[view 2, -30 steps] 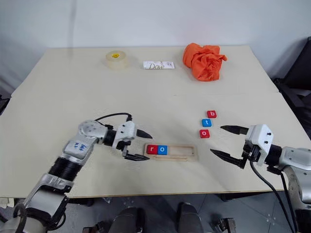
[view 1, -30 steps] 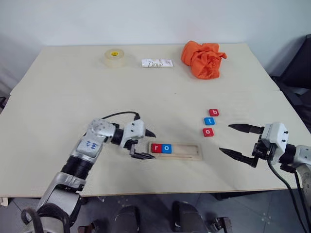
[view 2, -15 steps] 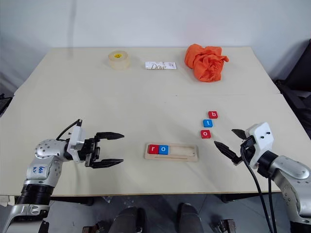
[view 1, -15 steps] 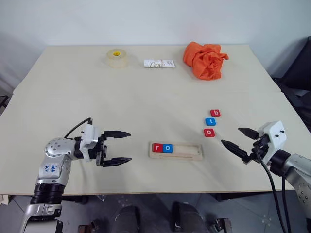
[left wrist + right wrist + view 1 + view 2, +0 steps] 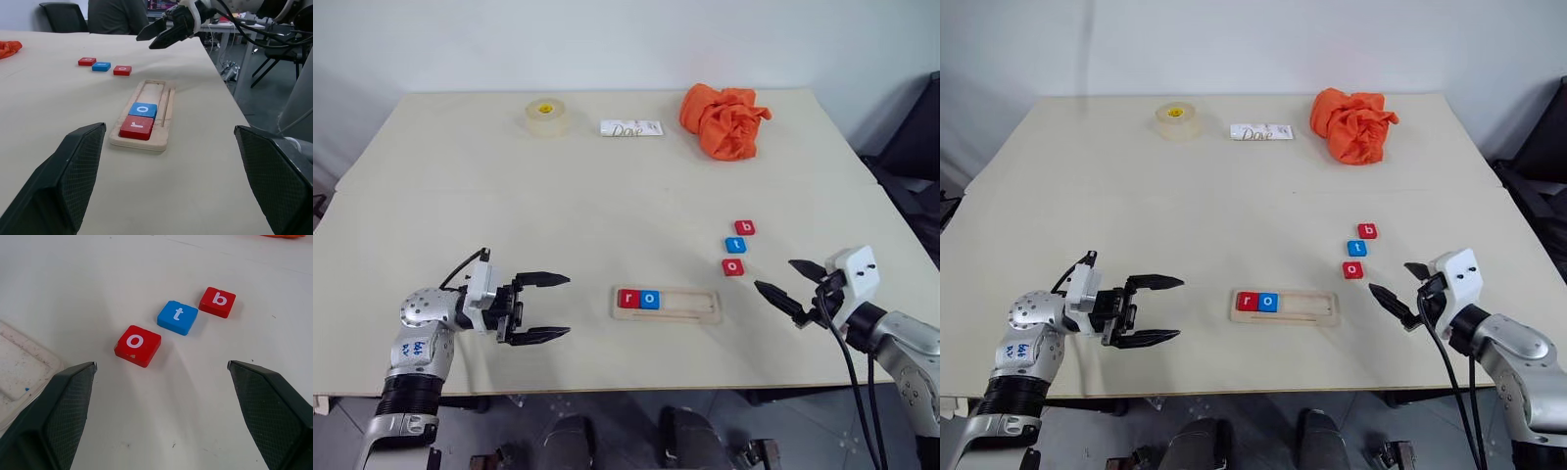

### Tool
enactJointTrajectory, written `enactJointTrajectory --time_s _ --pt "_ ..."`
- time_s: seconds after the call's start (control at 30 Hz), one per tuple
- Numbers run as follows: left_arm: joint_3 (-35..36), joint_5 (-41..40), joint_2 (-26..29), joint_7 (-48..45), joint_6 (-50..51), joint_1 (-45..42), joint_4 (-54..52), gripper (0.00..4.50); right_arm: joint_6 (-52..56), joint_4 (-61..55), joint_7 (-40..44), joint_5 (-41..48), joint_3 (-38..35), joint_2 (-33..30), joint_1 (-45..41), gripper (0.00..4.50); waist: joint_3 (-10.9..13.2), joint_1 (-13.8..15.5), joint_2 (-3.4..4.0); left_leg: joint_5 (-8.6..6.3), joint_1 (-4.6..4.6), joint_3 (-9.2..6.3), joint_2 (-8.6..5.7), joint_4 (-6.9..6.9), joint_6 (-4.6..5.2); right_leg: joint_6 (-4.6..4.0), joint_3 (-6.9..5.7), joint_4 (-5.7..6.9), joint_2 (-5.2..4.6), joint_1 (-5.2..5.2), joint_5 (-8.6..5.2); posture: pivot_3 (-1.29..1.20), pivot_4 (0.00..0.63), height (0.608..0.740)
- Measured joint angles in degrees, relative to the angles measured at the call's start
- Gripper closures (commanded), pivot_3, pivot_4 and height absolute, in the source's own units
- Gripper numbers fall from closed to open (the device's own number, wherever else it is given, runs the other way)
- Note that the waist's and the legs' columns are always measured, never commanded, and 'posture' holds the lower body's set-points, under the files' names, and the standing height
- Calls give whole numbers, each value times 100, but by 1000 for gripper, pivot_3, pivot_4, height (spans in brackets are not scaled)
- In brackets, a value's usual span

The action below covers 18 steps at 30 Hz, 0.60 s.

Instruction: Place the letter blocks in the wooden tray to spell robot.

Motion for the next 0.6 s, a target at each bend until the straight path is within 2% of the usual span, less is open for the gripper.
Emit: enactJointTrajectory --time_s 0.17,0.6 --pt "1 -21 -18 6 -18 3 -156 37 132 245 -444 -101 52 312 -458 0 0 -34 0 1 2 3 1 1 0 1 2 3 0 -1 1 0 150 740" --pt "22 68 -62 798 338 -30 -423 37 800 1866 -1616 -907 992 844 -3255 0 0 -129 1 4 -5 0 1 -10 1 -4 0 6 1 -9 -2 0 150 740"
